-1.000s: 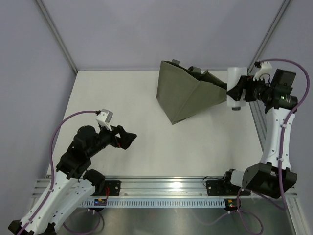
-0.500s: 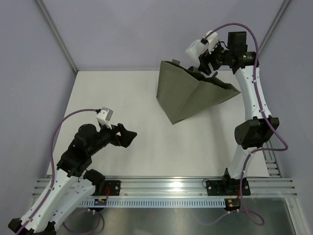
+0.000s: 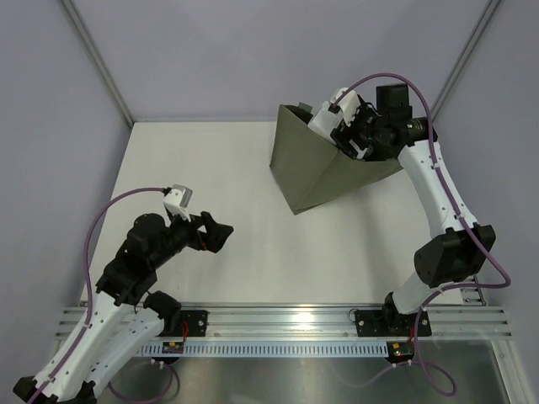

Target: Place the personal care products into the canvas bag

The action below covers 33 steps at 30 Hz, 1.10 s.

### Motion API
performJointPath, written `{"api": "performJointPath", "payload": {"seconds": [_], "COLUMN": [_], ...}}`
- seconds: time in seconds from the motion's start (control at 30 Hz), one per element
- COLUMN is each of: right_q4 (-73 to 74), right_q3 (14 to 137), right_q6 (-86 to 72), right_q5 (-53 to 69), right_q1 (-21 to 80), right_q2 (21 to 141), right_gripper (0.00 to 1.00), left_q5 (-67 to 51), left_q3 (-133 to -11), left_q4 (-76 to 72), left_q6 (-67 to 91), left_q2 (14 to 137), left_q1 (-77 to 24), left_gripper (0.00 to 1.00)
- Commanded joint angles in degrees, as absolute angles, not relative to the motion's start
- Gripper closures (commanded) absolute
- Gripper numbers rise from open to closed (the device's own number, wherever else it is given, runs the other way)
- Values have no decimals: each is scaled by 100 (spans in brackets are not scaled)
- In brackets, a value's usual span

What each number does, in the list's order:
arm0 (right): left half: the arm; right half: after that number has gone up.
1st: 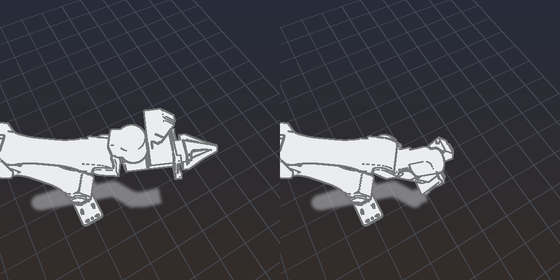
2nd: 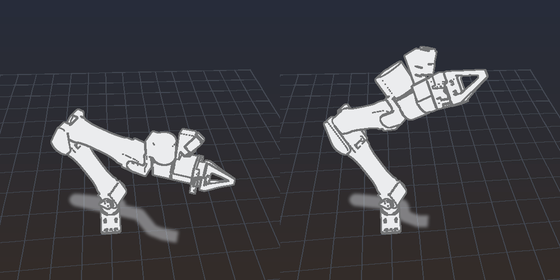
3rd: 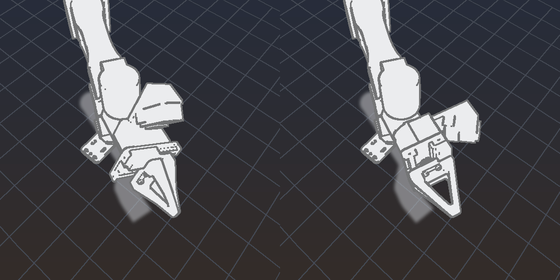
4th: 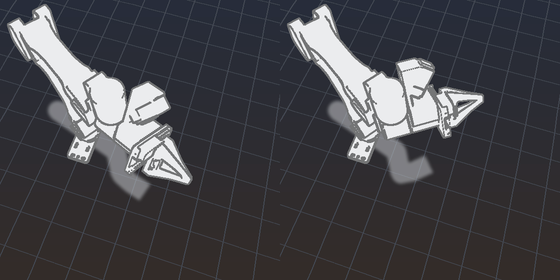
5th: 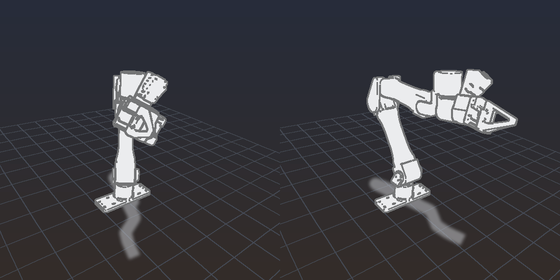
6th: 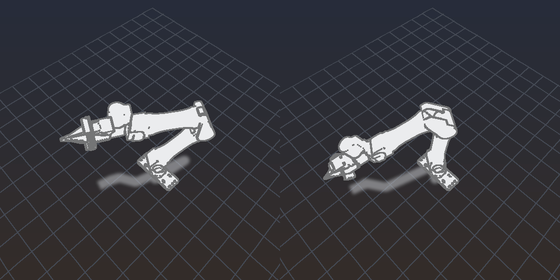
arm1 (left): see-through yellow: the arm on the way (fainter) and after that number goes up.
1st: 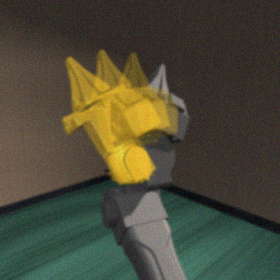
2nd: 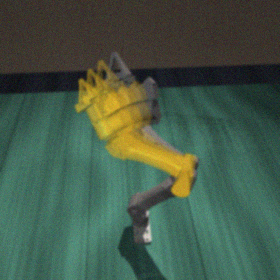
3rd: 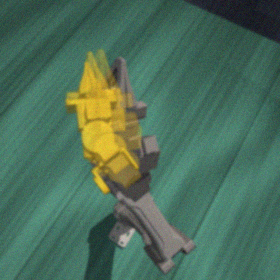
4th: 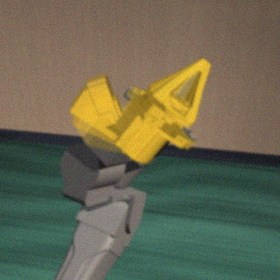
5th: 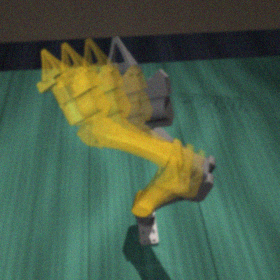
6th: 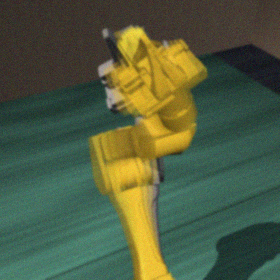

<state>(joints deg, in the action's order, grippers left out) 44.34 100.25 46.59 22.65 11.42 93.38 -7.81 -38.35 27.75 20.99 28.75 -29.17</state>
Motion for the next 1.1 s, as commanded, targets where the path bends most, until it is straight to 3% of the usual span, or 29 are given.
{"api": "performJointPath", "payload": {"seconds": [0.0, 0.13, 0.2, 0.27, 0.3, 0.37, 0.4, 0.5, 0.53, 0.93, 1.07], "right_q4": [4260, 4894, 5157, 5343, 5492, 5537, 5537, 5511, 5476, 5590, 4654], "right_q3": [10414, 11160, 11389, 11724, 11786, 11848, 11839, 11856, 11848, 12419, 11709], "right_q6": [4325, 4105, 3973, 3859, 3806, 3753, 3744, 3683, 3630, 2577, 1096], "right_q5": [2601, 3005, 3023, 3102, 3111, 3155, 3051, 2814, 2725, 2838, 3059], "right_q1": [1441, 1450, 1441, 1441, 1441, 1441, 1450, 1433, 1433, 985, 318], "right_q2": [9087, 9990, 10325, 10678, 10731, 10714, 10636, 10407, 10345, 10046, 9476], "right_gripper": [100, 100, 95, 79, 58, 42, 27, 12, 1, 1, 0], "left_q5": [-712, -729, -764, -791, -808, -809, -791, -791, -800, -949, -844], "left_q3": [-4113, -4069, -4025, -4017, -4017, -4017, -4017, -3999, -3982, -4166, -4342], "left_q4": [2523, 2479, 2461, 2461, 2504, 2531, 2557, 2523, 2505, 2513, 2733], "left_q6": [2048, 2153, 2214, 2250, 2250, 2233, 2198, 2171, 2171, 2057, 1986], "left_q2": [2909, 2848, 2795, 2751, 2734, 2681, 2663, 2637, 2645, 2681, 2663], "left_q1": [-2892, -2892, -2892, -2892, -2892, -2892, -2892, -2892, -2892, -2892, -2892], "left_gripper": [1, 1, 1, 1, 1, 1, 1, 1, 1, 1, 1]}}
